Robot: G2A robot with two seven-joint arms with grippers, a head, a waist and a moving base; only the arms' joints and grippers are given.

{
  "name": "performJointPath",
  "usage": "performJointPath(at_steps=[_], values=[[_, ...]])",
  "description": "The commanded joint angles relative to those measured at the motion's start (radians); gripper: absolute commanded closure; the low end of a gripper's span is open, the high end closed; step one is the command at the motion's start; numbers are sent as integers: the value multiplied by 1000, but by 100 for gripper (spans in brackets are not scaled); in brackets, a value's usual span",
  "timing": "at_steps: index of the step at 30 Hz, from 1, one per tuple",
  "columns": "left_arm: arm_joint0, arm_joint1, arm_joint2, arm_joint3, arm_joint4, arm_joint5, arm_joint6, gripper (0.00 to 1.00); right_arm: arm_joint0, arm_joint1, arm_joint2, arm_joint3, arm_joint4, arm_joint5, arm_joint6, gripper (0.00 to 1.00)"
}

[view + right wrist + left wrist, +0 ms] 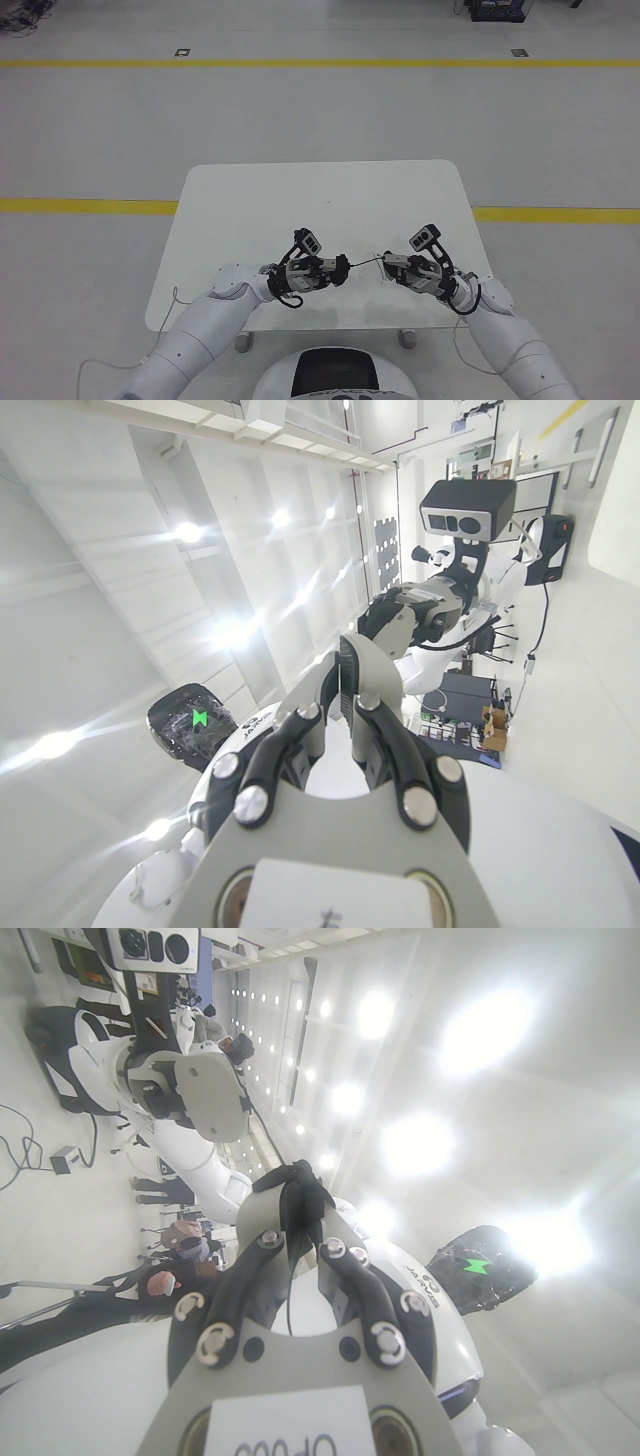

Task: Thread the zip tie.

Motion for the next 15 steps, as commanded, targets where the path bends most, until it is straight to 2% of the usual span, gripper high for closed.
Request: performJointPath(at_steps=[1,15], values=[[0,0,0,0,0,0,0,100,0,0,2,1,0,0,0,100],[0,0,0,0,0,0,0,100,0,-3,12,14,-2,2,-1,100]])
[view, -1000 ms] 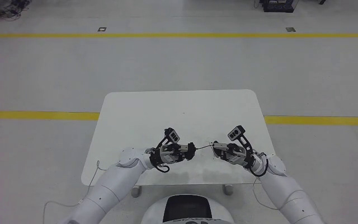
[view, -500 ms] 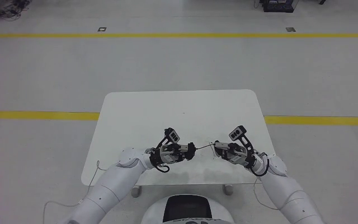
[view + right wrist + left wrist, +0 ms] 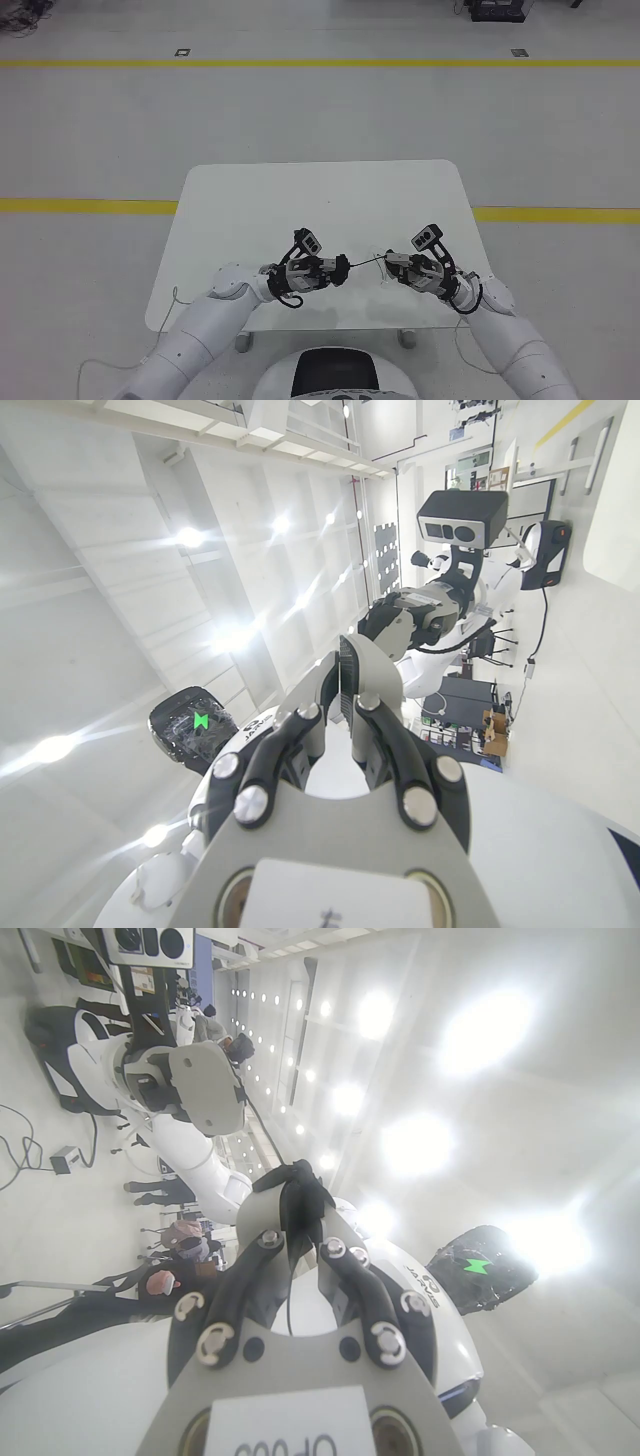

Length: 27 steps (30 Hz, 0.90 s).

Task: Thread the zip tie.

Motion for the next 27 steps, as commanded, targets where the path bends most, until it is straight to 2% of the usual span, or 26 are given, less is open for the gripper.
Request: performJointPath(at_steps=[1,27], values=[[0,0,0,0,0,0,0,100,0,0,1,1,0,0,0,100],[0,0,0,0,0,0,0,100,4,-6,16,28,0,6,-2,100]])
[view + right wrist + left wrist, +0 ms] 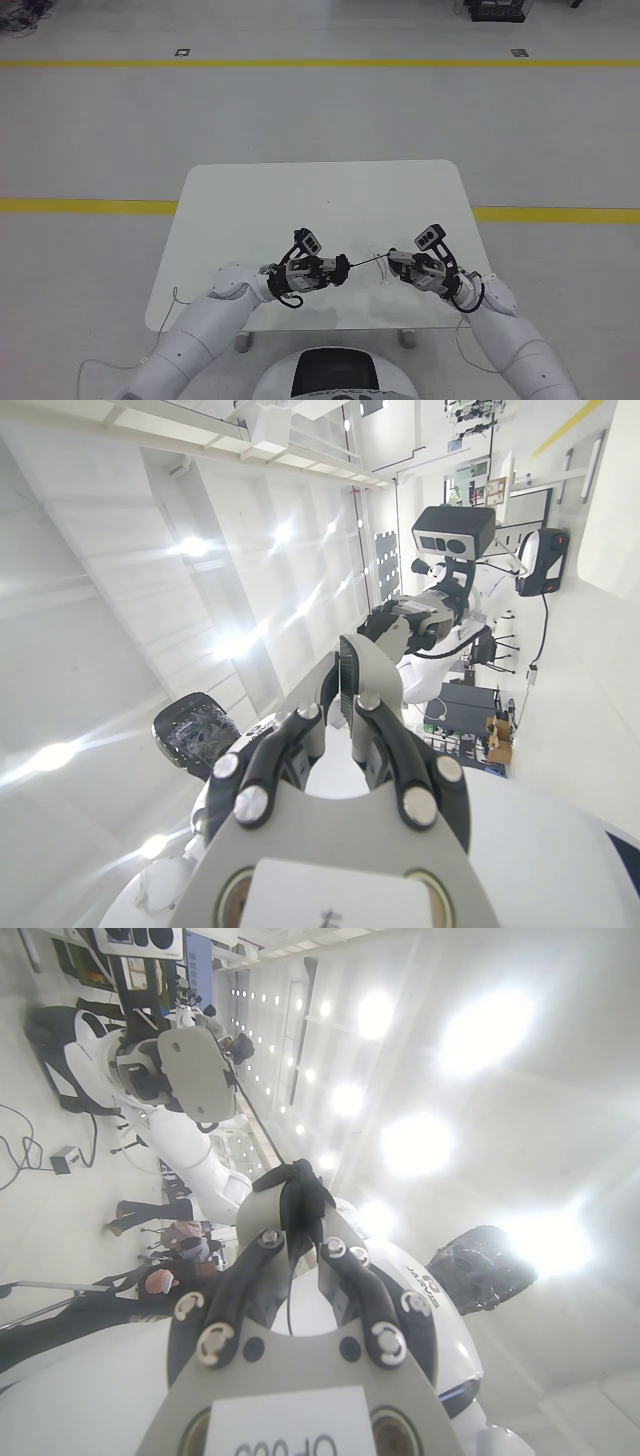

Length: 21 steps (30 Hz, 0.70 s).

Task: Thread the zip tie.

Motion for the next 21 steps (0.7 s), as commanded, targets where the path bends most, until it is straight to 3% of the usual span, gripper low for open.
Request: performJointPath(at_steps=[1,7,8,10,11,21], values=[[0,0,0,0,0,0,0,100,1,0,1,2,0,1,0,100],[0,0,0,0,0,0,0,100,3,-1,12,9,0,0,-15,100],[0,0,0,0,0,0,0,100,2,-1,15,9,3,0,-18,94],[0,0,0,0,0,0,0,100,-1,-2,19,8,19,1,-23,63],[0,0,0,0,0,0,0,100,-1,-2,19,8,16,3,-25,0],[0,0,0,0,0,0,0,100,-1,-4,20,8,28,3,-41,0]])
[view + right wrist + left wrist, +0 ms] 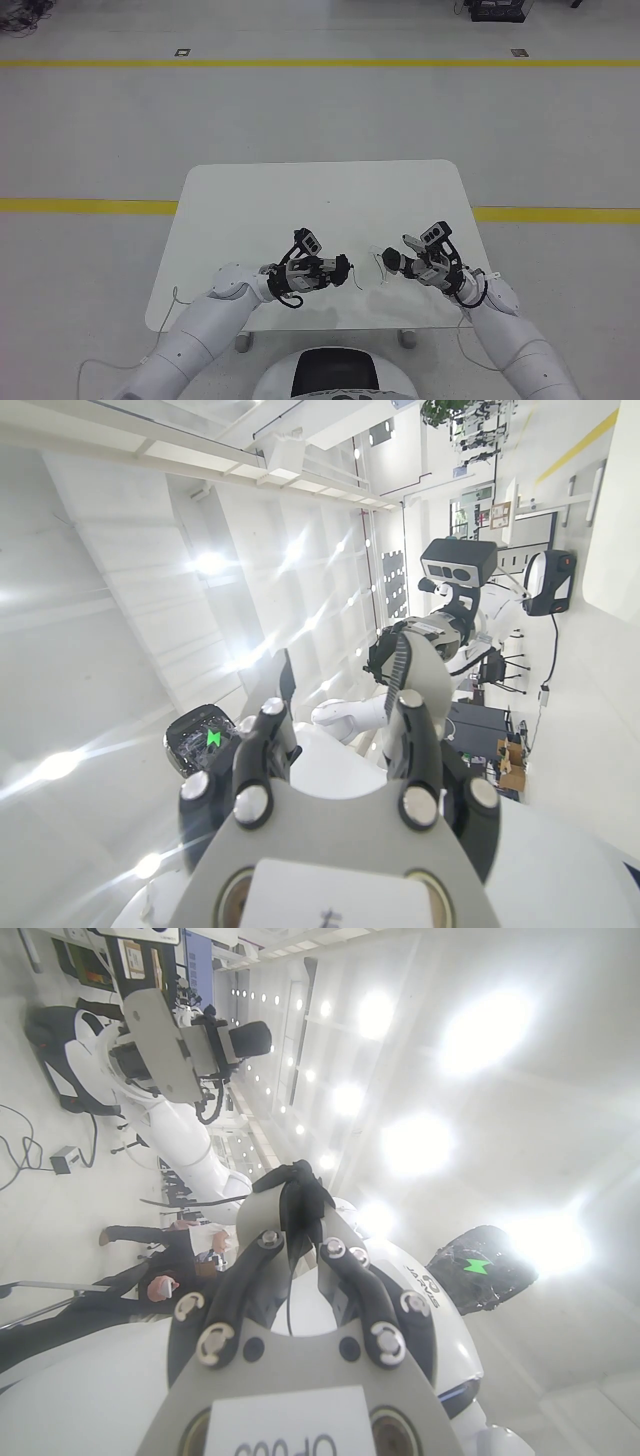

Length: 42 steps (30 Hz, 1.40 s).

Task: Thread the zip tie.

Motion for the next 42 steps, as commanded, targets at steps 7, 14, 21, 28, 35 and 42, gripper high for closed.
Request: performJointPath(at_steps=[7,14,21,28,35,42], values=[[8,-1,11,-12,8,58,98,100,-14,5,17,-26,-80,-36,-83,0],[2,-3,13,14,-9,122,199,100,-60,21,67,-82,-291,-113,-232,0],[-4,-6,14,30,-17,140,266,100,-108,23,108,-181,-456,-113,-329,0],[-4,-6,14,30,-17,140,266,100,-108,23,108,-181,-456,-113,-329,0],[7,-8,6,18,-38,158,354,100,-117,25,112,-200,-500,-113,-383,0],[12,-10,7,20,-47,165,392,100,-135,27,123,-220,-526,-113,-423,0]])
